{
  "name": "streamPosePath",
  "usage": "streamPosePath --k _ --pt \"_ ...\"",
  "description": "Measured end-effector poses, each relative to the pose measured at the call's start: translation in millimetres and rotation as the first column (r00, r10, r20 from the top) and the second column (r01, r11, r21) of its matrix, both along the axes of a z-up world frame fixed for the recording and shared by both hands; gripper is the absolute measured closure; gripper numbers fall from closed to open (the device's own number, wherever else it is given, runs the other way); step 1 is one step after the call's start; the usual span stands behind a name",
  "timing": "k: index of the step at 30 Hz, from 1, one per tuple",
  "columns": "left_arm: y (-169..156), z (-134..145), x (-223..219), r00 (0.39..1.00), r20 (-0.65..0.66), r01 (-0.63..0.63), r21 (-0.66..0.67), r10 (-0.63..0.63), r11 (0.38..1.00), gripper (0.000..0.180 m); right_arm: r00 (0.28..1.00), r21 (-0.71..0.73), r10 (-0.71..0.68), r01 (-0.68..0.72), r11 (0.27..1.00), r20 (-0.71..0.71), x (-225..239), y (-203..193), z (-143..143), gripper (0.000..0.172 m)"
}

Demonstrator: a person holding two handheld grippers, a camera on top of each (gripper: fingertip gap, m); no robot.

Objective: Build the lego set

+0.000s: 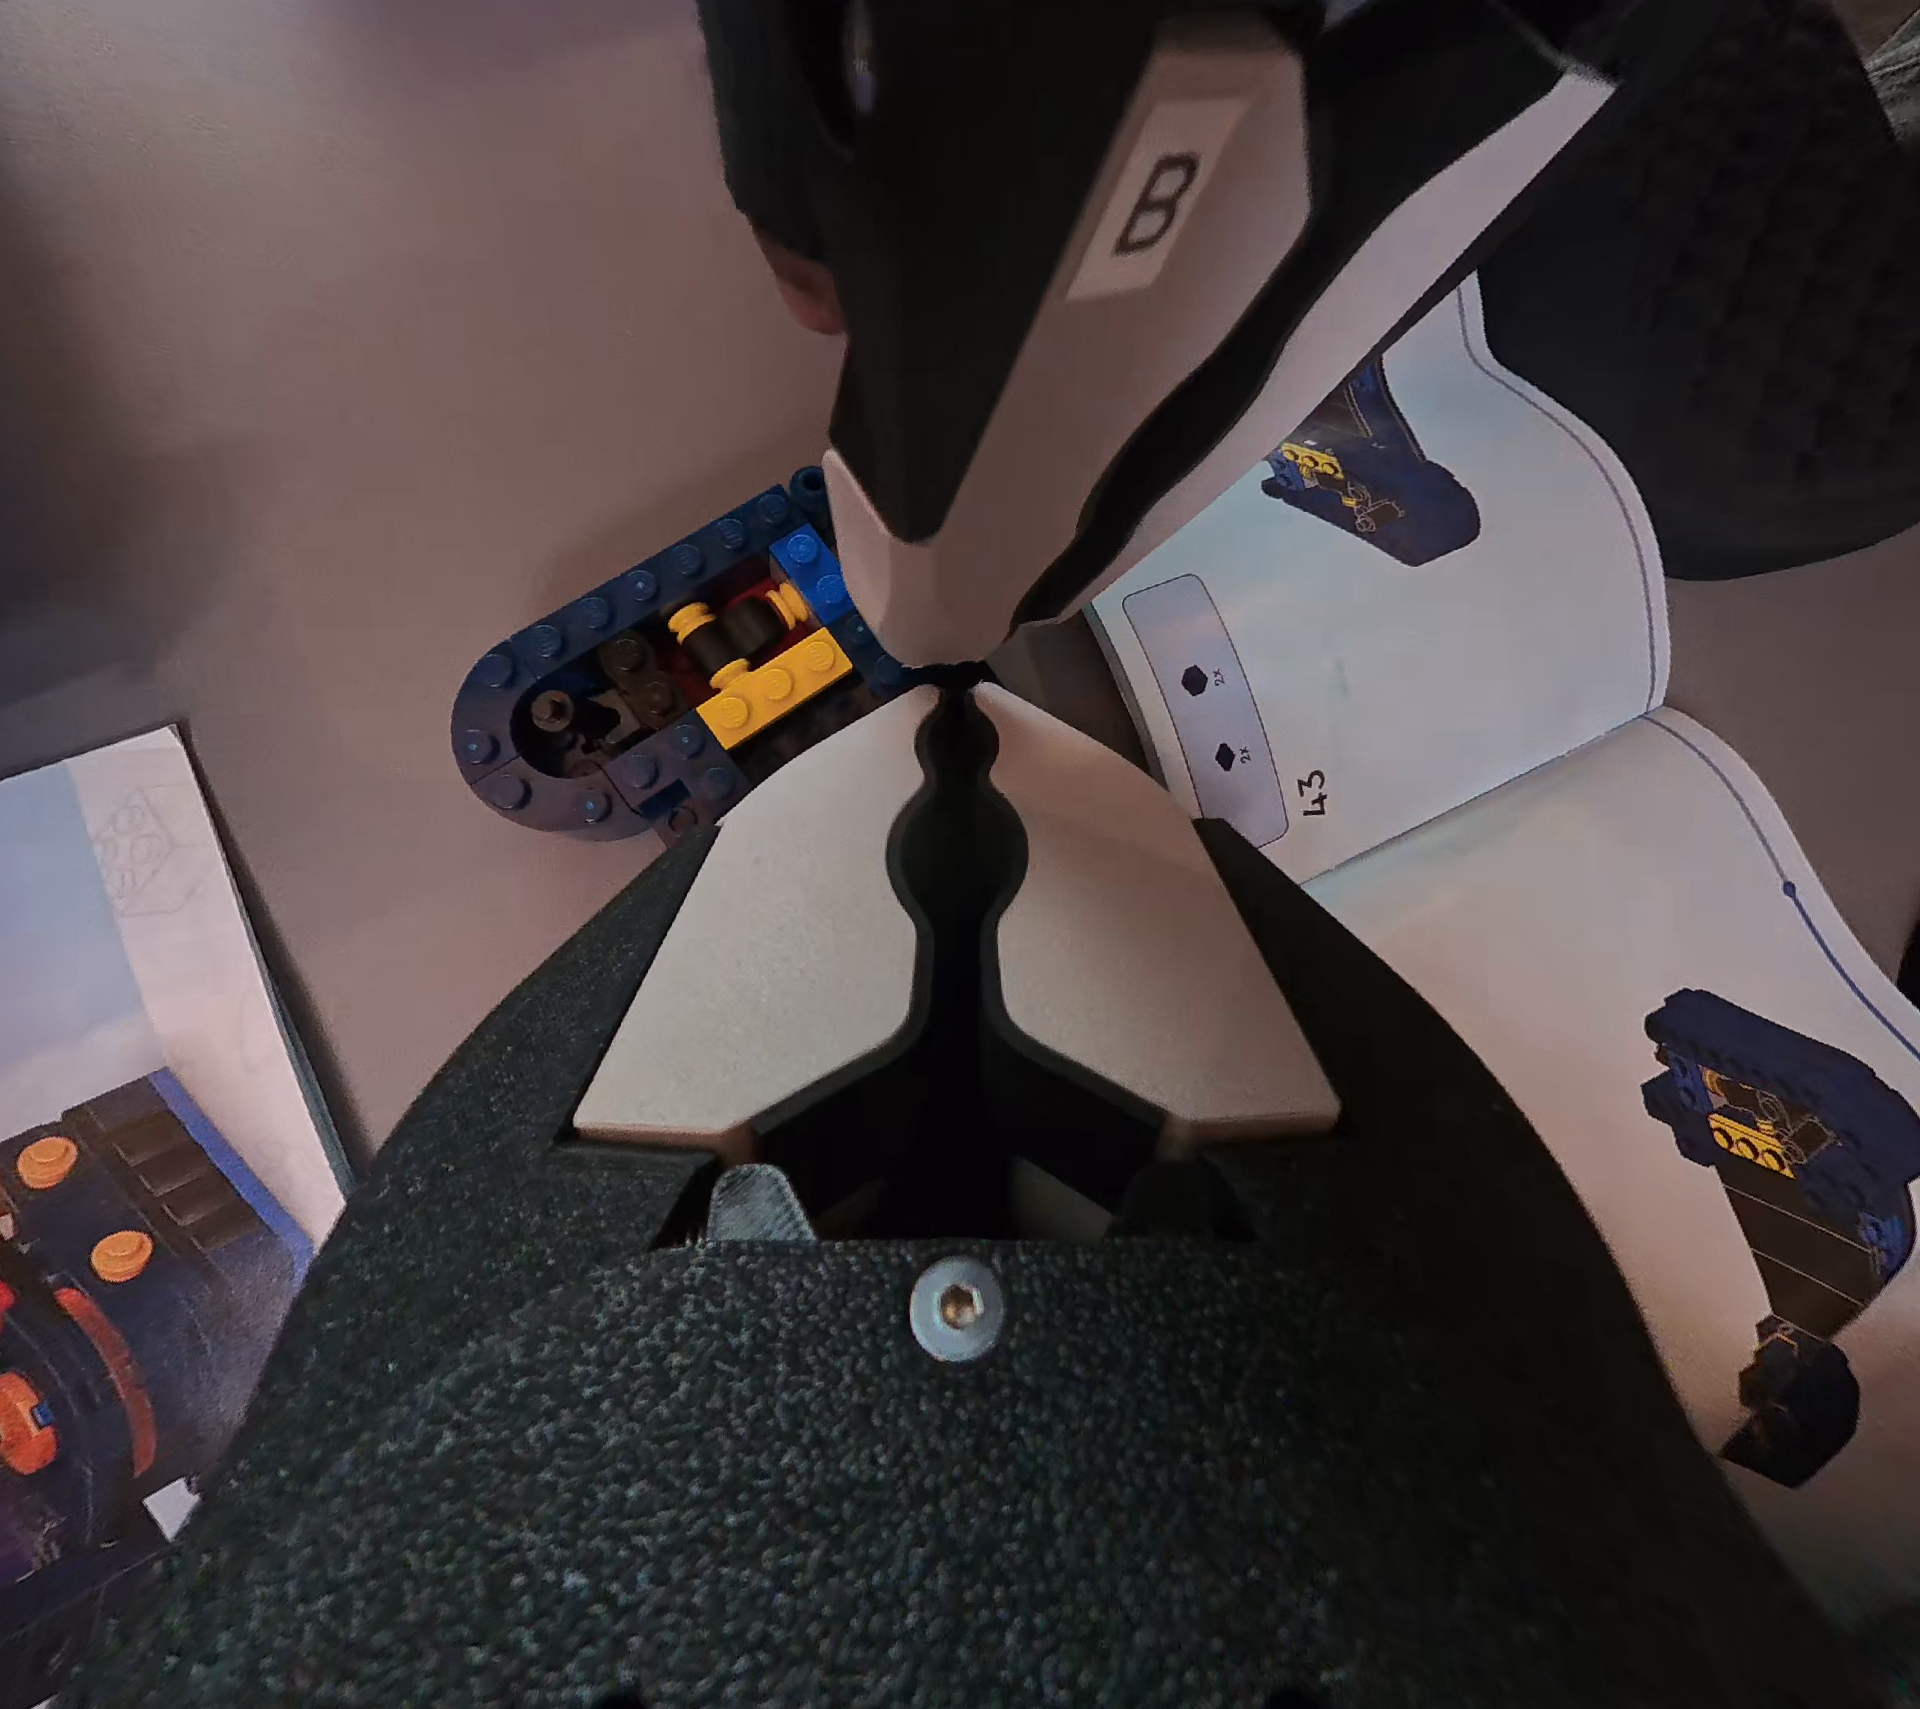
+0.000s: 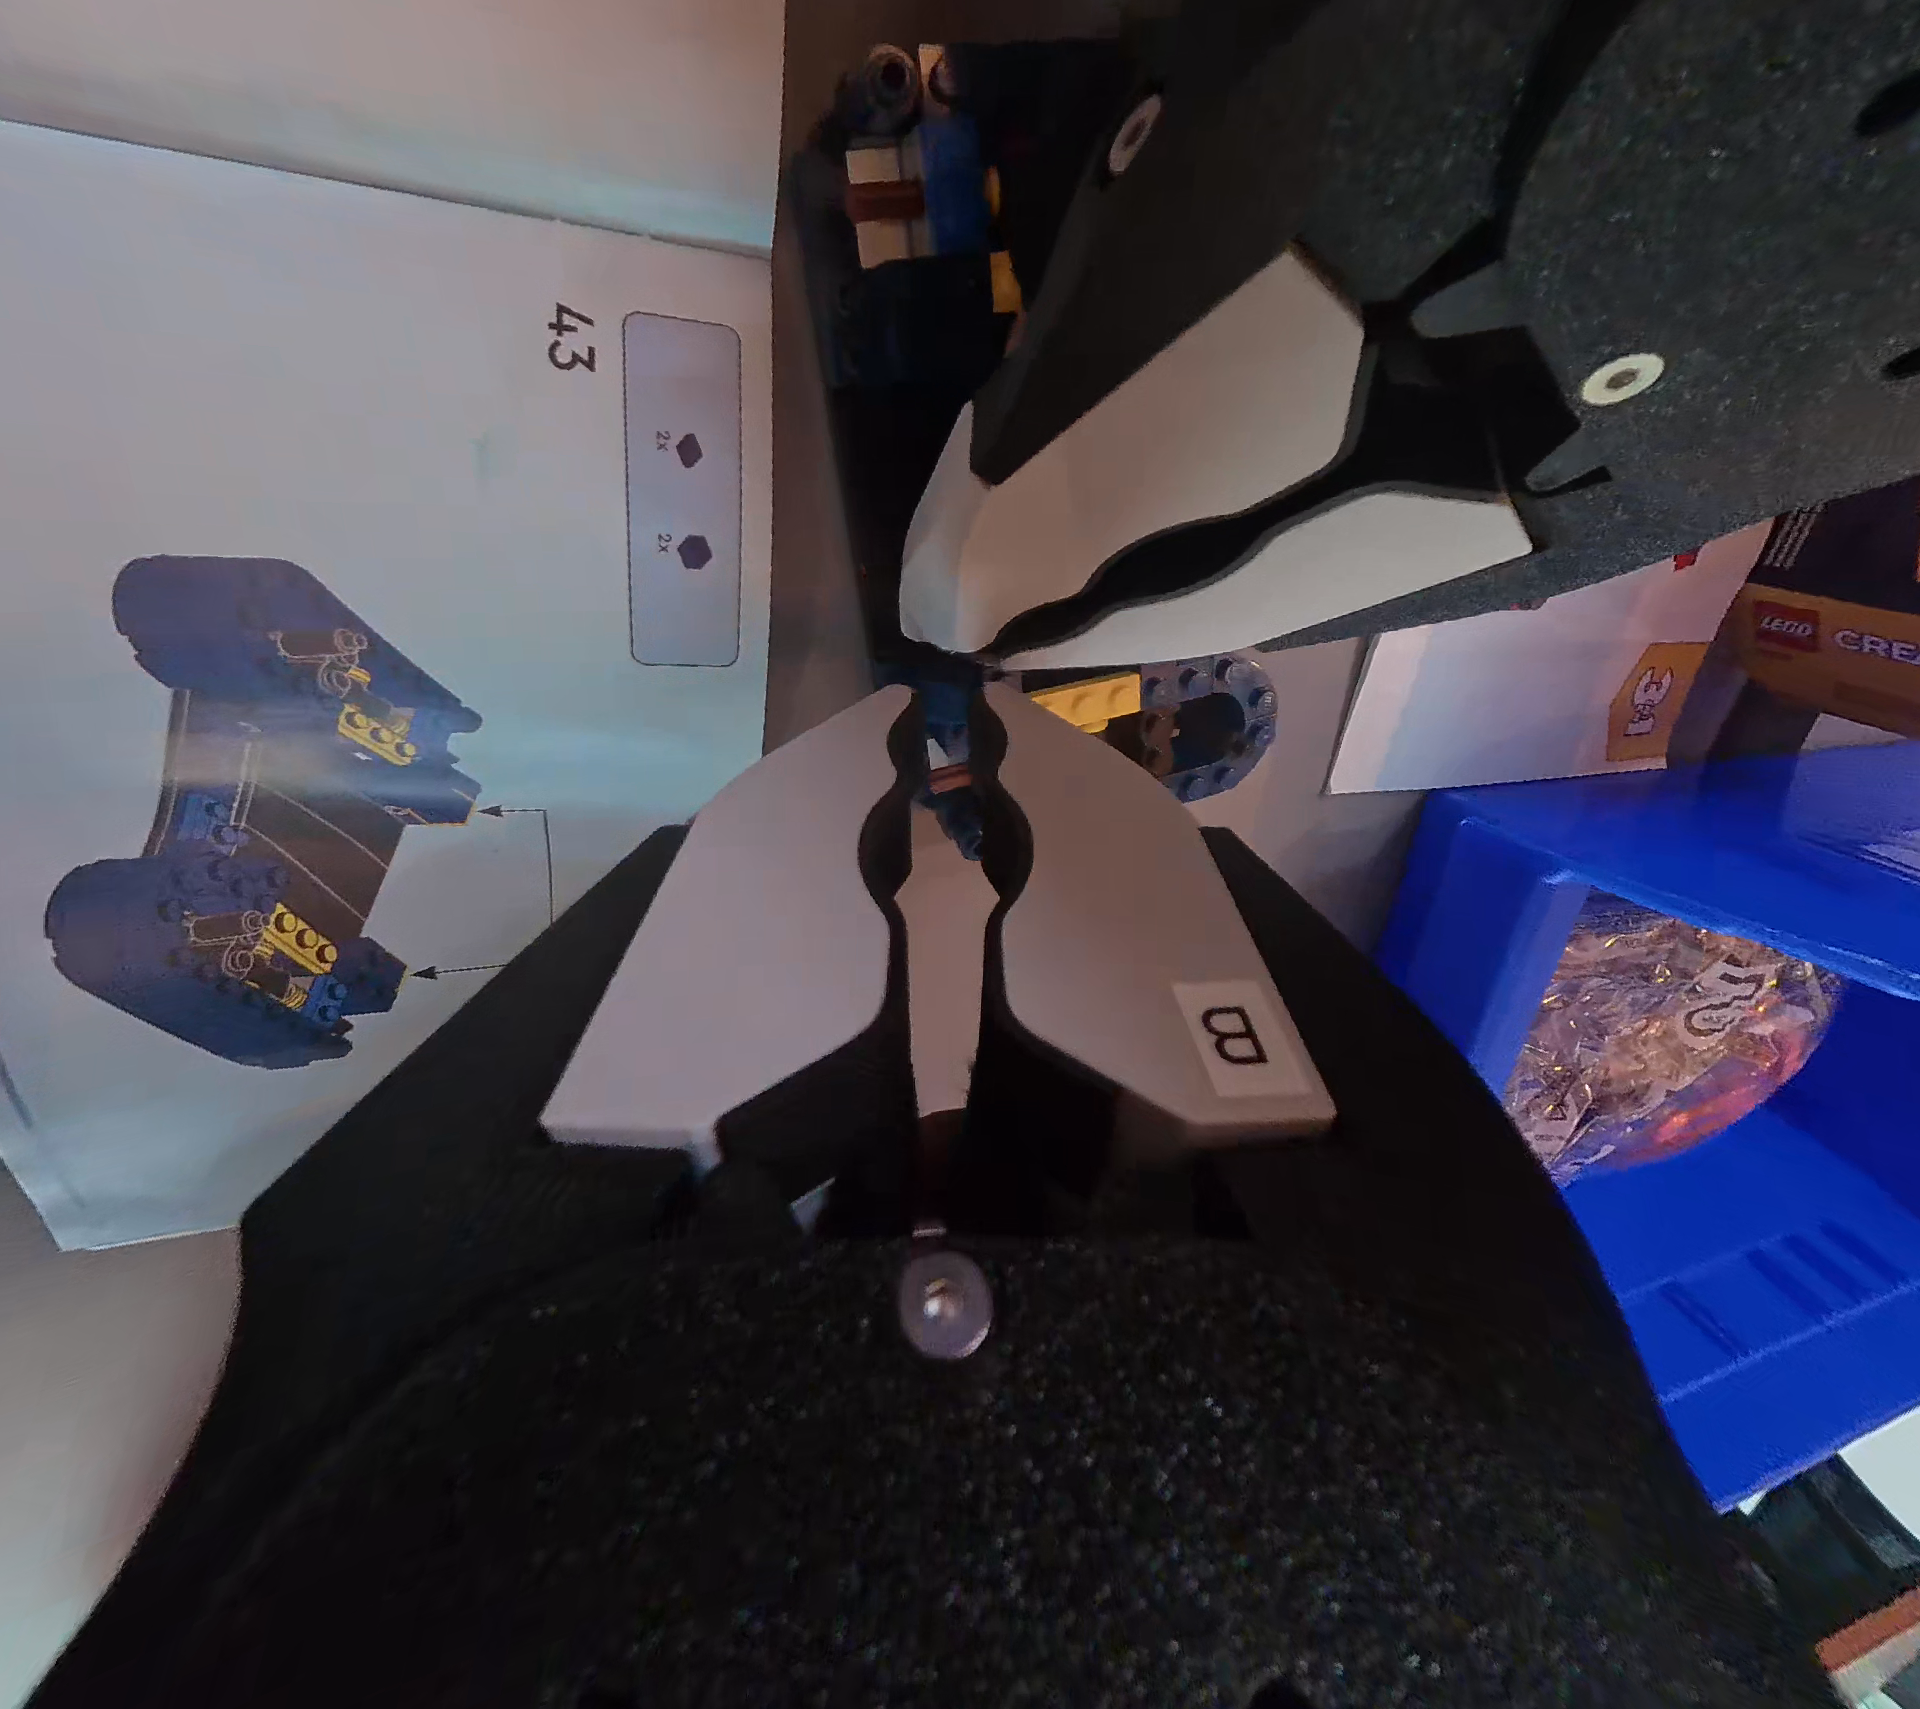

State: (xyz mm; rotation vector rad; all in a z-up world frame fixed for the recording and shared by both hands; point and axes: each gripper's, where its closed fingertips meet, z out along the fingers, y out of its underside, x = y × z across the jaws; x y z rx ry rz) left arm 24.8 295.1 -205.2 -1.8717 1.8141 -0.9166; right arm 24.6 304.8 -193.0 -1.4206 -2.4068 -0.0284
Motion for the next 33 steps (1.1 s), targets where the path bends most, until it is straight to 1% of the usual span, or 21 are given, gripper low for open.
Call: streamPosePath --k 10,18,27,30,33 --pt "-0.3 -0.1 0.3 1.0 0.005 0.006 0.0 -0.006 1.0 0.18 0.999 0.029 -0.018 0.019 0.999 -0.038 0.1 3.2 0.2 0.164" --pt "0.4 0.2 1.6 1.0 0.004 -0.019 -0.031 0.019 0.999 0.18 0.996 0.073 -0.022 0.029 0.997 -0.088 -0.4 5.5 0.6 0.164" --pt "1.2 0.1 2.0 1.0 0.004 -0.028 -0.038 0.028 0.999 0.18 0.988 0.131 -0.009 0.029 0.991 -0.152 0.2 7.2 2.4 0.166" --pt "1.2 0.2 2.1 1.0 0.005 -0.028 -0.039 0.028 0.999 0.18 0.985 0.16 0.016 0.012 0.987 -0.173 -0.9 6.6 3.2 0.169" --pt "1.2 0.2 2.3 1.0 0.006 -0.029 -0.041 0.029 0.999 0.18 0.986 0.184 0.024 0.007 0.983 -0.167 0.3 7.6 1.8 0.17"
